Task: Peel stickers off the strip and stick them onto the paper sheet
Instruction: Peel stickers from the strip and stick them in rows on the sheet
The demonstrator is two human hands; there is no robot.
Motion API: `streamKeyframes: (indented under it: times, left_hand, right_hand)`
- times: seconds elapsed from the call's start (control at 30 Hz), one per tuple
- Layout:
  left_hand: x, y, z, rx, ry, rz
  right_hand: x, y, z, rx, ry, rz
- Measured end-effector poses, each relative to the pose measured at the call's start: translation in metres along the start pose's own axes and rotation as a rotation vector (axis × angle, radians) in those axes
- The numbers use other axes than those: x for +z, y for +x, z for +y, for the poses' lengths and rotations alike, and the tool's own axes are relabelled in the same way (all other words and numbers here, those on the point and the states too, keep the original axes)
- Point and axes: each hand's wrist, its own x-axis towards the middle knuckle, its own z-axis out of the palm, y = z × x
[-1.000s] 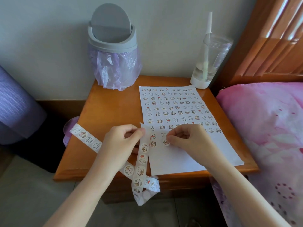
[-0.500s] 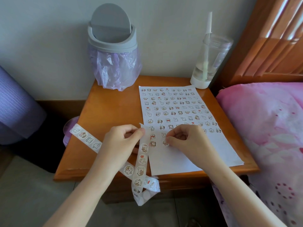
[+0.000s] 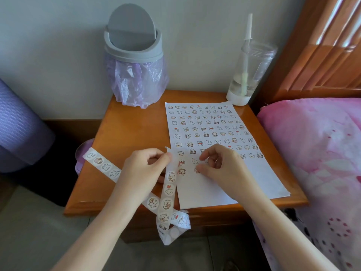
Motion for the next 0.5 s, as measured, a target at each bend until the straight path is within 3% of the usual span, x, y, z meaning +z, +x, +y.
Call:
streamKeyframes:
  times: [0.5]
  left_hand:
    - [-0.0008, -0.0009, 0.0034, 0.008, 0.067, 0.010]
  right_hand:
    - [-0.0002, -0.0005, 0.0001, -0.004, -0.030, -0.032]
